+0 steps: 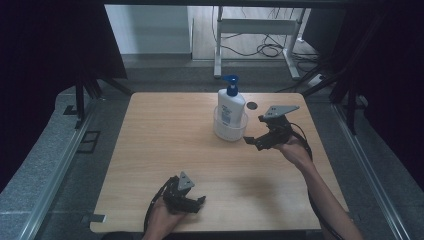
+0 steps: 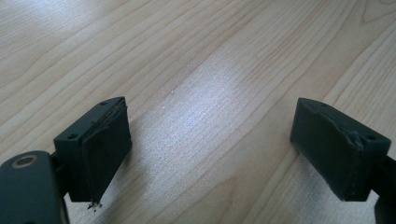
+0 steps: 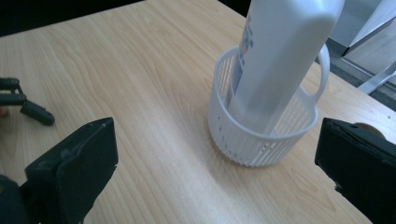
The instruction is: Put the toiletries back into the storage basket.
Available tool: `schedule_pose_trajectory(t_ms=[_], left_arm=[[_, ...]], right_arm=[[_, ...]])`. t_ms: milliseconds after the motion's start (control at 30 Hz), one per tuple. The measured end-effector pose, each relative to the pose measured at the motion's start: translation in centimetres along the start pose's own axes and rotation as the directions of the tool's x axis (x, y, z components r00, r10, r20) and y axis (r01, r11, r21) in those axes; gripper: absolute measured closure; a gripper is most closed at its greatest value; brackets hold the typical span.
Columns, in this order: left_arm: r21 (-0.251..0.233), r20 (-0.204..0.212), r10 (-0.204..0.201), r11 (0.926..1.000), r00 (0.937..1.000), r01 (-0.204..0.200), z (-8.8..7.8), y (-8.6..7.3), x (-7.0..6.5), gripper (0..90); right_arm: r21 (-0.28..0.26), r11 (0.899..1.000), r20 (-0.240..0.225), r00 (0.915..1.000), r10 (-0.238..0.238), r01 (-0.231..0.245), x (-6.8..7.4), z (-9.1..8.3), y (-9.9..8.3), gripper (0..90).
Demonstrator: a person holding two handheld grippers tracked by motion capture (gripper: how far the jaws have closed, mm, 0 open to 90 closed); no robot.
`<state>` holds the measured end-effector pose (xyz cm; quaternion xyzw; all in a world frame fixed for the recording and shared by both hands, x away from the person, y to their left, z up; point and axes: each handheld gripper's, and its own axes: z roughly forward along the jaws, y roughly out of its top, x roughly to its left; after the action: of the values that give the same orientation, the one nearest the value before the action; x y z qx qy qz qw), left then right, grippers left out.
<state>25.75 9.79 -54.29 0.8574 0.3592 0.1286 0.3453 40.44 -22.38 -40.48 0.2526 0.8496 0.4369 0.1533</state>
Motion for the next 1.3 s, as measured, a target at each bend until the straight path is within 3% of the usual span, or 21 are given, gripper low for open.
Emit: schedule_pose_trajectory(t_ms=[1300], left_arm=[[0.0,-0.002,0.001,1.0,1.0,-0.001,0.0,0.0,0.0,11.7]], right_arm=[[0.041,0.999,0.021,0.9996,-0.02,0.019,2.6,-2.8,-5.5,0.0]])
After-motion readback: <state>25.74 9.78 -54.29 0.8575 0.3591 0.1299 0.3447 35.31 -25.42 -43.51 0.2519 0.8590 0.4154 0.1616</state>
